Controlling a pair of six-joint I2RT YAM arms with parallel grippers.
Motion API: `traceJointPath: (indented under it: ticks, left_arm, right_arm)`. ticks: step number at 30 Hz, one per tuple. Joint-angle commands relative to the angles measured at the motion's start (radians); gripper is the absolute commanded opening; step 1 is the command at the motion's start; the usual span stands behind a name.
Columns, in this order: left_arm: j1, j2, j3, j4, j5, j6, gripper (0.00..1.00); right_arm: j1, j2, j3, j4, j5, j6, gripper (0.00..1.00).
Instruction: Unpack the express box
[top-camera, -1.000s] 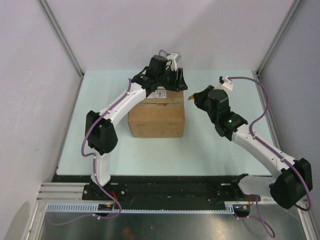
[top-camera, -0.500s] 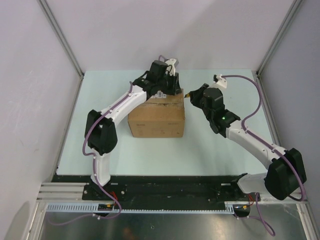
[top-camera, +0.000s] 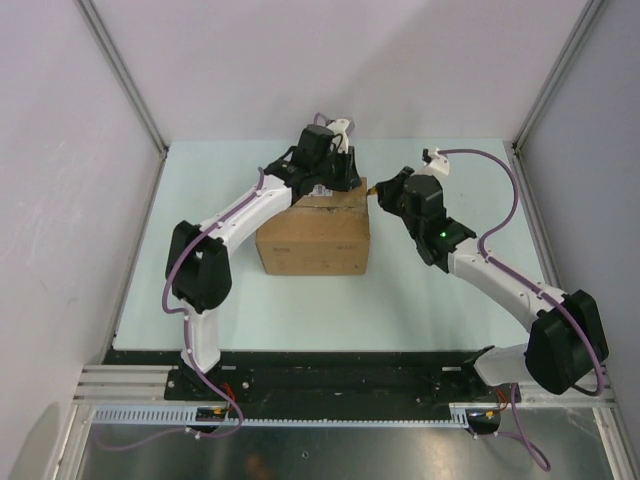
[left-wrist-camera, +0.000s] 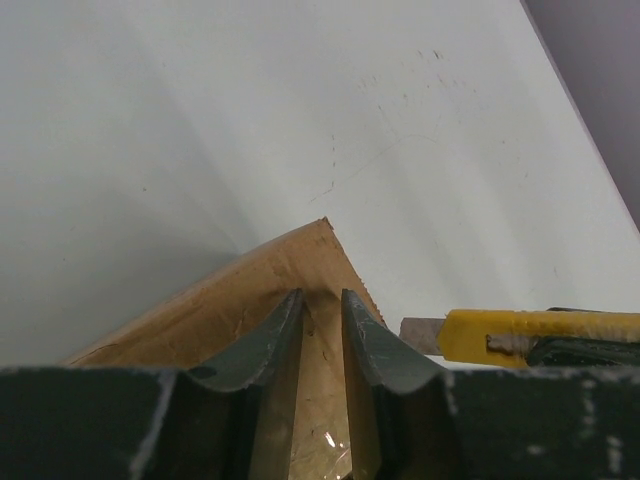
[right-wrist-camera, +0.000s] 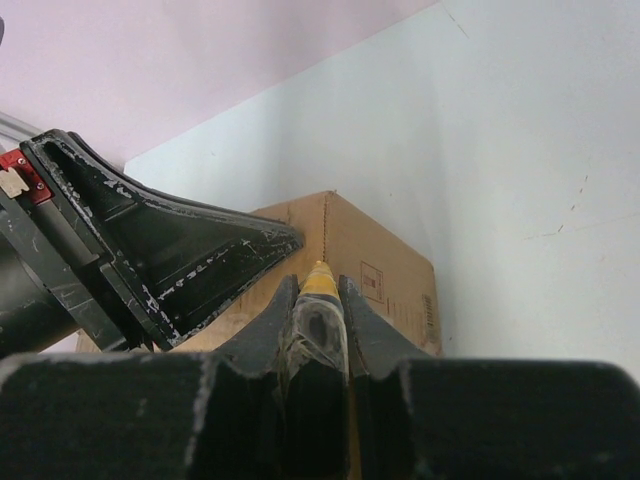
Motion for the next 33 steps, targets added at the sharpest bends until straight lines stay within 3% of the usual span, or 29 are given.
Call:
traceJointPath:
  ticks: [1,18,33]
  left_arm:
    - [-0.002,-0.006,-0.037,-0.127,-0.032,-0.008,0.28]
    - [-0.016,0.076,-0.026,-0.262,-0.141,-0.146,0.26]
    - [-0.014,0.140,0.020,-0.366,-0.184,-0.189,0.23]
  right_arm:
    - [-0.008,0.008,0.008,0.050,0.002,-0.019,0.00]
    - [0.100,-0.027,0.006,-0.131,0.118,-0.068,0.00]
    - [0.180,-0.061,-0.021,-0.162,0.203,-0.107,0.00]
